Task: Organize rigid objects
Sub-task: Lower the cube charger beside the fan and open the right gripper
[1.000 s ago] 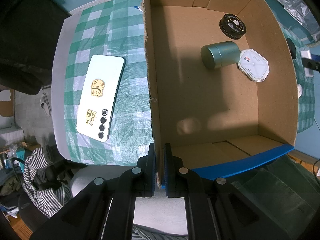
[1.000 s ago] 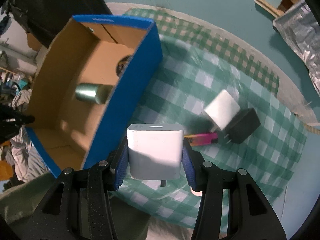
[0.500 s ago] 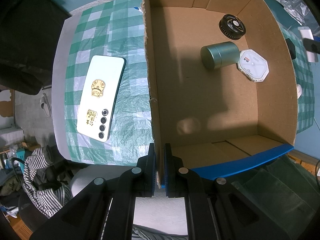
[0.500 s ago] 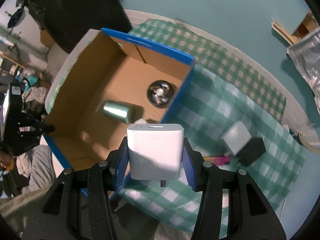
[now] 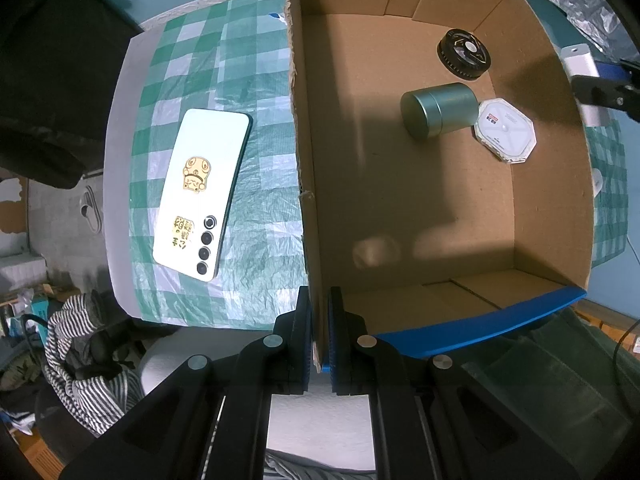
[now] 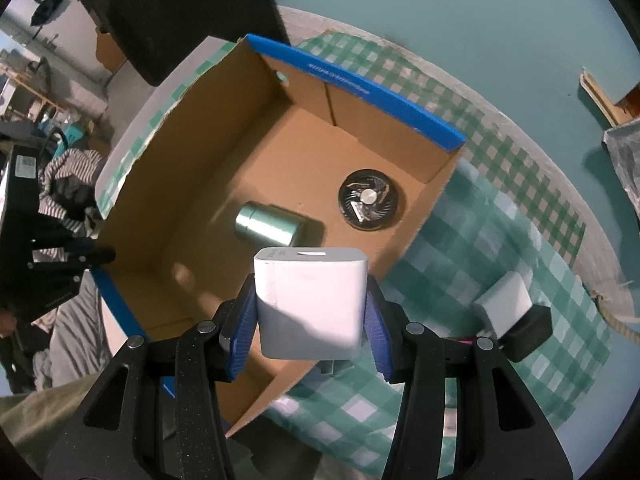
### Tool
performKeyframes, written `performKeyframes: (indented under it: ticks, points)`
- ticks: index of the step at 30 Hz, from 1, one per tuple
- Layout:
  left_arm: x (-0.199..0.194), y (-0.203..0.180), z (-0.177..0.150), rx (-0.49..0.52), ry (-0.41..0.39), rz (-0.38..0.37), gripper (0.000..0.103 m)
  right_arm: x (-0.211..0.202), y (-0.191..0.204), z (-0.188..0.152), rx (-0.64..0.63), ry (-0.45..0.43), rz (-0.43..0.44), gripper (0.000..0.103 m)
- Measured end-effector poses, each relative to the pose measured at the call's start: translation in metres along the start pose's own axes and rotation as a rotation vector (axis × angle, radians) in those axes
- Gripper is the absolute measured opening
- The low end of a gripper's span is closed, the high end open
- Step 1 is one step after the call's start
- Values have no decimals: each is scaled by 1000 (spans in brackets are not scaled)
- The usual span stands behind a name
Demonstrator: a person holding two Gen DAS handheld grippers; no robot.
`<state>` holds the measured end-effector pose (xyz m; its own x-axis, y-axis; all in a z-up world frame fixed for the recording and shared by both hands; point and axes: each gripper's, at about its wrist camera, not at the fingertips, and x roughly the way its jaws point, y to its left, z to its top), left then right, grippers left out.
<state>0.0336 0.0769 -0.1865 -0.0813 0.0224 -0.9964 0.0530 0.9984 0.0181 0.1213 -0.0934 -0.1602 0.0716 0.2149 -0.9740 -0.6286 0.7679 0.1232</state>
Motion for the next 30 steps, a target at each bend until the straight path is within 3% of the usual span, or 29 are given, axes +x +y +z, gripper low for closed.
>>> performKeyframes:
  ticks: [16, 30]
  points:
    - [-2, -1, -3, 0, 1, -1, 5, 20, 6, -2, -15, 29, -21, 50]
    - [-2, 0, -3, 7, 1, -3, 5, 2, -3, -4, 36, -23, -10, 50]
